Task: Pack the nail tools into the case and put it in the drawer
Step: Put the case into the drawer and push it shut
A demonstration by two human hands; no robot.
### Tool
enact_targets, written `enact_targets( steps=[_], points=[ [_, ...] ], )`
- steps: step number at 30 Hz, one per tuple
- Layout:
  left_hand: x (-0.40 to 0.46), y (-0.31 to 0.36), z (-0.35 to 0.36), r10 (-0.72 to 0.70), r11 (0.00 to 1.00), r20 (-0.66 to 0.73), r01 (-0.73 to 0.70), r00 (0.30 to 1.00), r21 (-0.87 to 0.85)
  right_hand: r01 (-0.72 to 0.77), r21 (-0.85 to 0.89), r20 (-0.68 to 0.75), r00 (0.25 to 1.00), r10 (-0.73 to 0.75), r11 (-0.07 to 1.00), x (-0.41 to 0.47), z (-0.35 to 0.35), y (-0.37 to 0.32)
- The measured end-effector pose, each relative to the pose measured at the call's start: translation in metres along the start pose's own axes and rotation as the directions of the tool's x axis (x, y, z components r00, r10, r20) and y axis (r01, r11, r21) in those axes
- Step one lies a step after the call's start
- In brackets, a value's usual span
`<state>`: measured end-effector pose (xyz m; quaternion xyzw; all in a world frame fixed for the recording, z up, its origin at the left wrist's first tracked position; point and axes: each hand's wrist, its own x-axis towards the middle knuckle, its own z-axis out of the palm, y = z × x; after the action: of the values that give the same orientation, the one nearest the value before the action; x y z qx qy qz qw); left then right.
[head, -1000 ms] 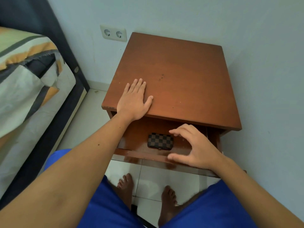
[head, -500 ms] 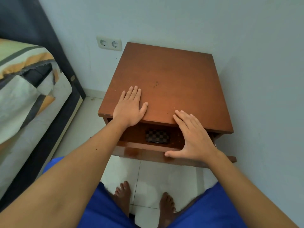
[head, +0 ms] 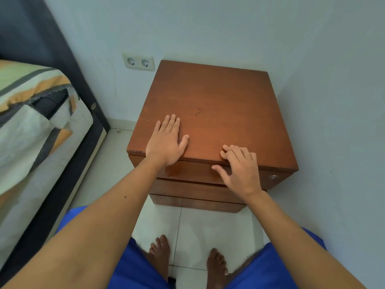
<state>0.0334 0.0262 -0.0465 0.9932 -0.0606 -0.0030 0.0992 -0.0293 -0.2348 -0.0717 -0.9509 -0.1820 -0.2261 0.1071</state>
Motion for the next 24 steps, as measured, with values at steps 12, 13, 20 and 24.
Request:
enact_targets(
  steps=[12, 13, 20, 24],
  points=[
    [0.001, -0.001, 0.000, -0.002, 1.000, -0.009, 0.002, 1.000, 0.004, -0.273, 0.229, 0.220, 0.950, 0.223, 0.935, 0.062, -0.024, 0.014],
    [0.001, -0.001, 0.000, -0.001, 1.000, -0.005, 0.001, 1.000, 0.007, -0.333, 0.205, 0.257, 0.926, 0.278, 0.920, 0.071, -0.024, 0.016],
    [-0.001, 0.000, 0.001, -0.007, 1.000, -0.001, 0.007, 1.000, 0.027, -0.312, -0.137, 0.419, 0.842, 0.341, 0.940, 0.070, 0.003, 0.004],
    [0.003, 0.001, 0.001, -0.003, 0.999, 0.007, 0.003, 1.000, 0.032, -0.292, -0.163, 0.424, 0.842, 0.334, 0.942, 0.074, 0.002, 0.004]
  ],
)
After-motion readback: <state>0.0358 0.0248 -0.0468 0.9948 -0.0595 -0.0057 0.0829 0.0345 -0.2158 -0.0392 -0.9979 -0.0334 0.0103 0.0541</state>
